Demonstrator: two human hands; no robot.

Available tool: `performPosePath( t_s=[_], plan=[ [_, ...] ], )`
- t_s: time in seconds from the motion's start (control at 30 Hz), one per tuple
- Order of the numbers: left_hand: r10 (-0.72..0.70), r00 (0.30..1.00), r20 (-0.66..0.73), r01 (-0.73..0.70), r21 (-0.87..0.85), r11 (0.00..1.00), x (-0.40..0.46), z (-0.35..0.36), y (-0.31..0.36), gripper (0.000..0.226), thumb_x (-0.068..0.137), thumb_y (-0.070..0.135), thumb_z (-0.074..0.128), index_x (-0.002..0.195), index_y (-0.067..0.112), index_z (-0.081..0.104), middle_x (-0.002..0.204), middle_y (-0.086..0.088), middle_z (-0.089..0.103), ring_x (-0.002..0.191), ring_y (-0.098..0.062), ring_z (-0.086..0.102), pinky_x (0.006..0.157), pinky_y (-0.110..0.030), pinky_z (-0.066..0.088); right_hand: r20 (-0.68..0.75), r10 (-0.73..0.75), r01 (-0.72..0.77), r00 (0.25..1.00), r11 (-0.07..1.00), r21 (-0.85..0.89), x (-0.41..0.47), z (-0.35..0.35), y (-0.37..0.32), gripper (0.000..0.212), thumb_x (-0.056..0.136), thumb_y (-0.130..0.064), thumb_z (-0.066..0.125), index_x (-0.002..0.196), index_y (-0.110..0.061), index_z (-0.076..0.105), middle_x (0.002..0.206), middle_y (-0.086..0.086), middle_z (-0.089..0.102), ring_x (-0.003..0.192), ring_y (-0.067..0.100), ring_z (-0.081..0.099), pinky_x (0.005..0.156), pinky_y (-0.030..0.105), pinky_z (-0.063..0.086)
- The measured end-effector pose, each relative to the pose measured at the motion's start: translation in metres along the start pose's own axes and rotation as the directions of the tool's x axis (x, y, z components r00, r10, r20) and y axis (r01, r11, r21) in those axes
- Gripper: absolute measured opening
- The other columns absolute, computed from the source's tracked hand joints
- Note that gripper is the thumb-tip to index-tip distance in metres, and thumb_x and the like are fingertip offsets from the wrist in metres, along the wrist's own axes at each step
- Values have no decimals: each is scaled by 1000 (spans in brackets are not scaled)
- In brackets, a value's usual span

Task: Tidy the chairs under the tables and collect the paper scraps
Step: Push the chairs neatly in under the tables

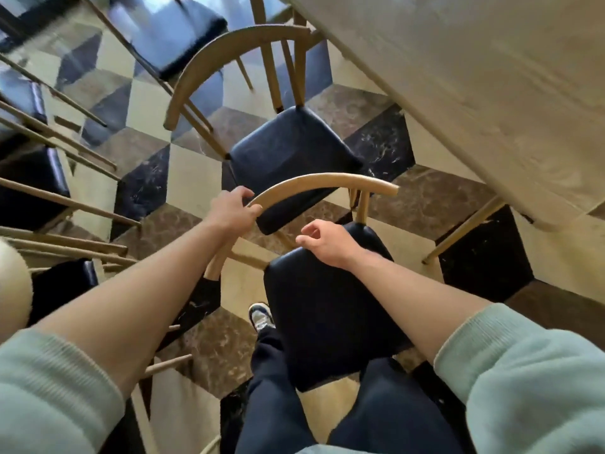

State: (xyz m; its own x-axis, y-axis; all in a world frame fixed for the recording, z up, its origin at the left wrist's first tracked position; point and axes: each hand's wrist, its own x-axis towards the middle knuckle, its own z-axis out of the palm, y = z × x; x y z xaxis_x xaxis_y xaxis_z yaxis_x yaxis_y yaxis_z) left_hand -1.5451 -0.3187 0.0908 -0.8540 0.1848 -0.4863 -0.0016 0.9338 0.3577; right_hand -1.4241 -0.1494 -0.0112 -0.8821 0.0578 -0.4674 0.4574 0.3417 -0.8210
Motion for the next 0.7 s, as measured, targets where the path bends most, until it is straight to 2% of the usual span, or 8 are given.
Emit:
performPosePath(
  t_s=[0.1,0.17,0.23,0.3,0.37,0.5,0.6,0.7],
  plan=[
    [161,981,108,-171,93,981,60,2,23,68,91,57,62,148,26,43,143,-8,55,126,-30,56,97,-45,54,38,68,-70,997,995,65,27,20,-15,55,93,-54,65,135,-19,58,130,0,65,123,21,58,88,30,41],
    [265,921,284,-298,77,952,106,16,46,77,89,62,62,152,24,38,142,-4,57,125,-26,57,91,-34,51,59,123,-130,991,982,136,52,43,-27,68,89,-61,65,140,-18,54,138,2,60,130,24,53,91,32,38],
    [344,800,491,-404,18,914,137,37,74,78,88,60,66,151,26,37,133,1,60,118,-20,59,86,-30,47,75,226,-238,971,931,275,74,72,-38,89,80,-70,66,146,-15,45,146,5,52,130,21,48,92,31,35],
    [418,664,619,-528,-8,849,156,56,93,69,86,53,71,145,28,45,122,6,60,110,-15,59,83,-28,45,78,336,-341,939,873,347,96,103,-57,90,71,-76,67,135,-16,48,138,6,55,122,20,50,90,31,38],
    [484,604,633,-618,-12,786,171,72,96,48,86,38,74,129,28,56,108,6,61,99,-13,60,74,-26,45,50,429,-411,902,818,402,116,129,-73,75,71,-71,68,120,-18,50,126,5,57,120,24,53,94,37,46],
    [565,563,603,-666,-74,742,195,72,79,23,90,18,67,110,28,60,97,5,61,88,-10,60,65,-23,43,16,524,-452,852,720,527,136,146,-94,57,84,-40,77,125,-16,46,122,10,63,110,27,63,97,47,55],
    [588,534,607,-682,-102,725,215,51,65,19,92,17,65,109,25,63,97,3,64,88,-12,62,71,-26,48,51,528,-477,848,716,509,154,153,-110,55,85,-34,78,126,-15,47,119,6,61,103,23,64,93,42,58],
    [583,568,581,-666,-90,740,237,31,53,15,93,18,67,105,26,62,94,3,64,84,-10,61,69,-26,46,25,537,-481,843,734,480,178,163,-126,66,86,-35,77,139,-12,45,118,3,55,109,24,57,98,43,54]
  ],
)
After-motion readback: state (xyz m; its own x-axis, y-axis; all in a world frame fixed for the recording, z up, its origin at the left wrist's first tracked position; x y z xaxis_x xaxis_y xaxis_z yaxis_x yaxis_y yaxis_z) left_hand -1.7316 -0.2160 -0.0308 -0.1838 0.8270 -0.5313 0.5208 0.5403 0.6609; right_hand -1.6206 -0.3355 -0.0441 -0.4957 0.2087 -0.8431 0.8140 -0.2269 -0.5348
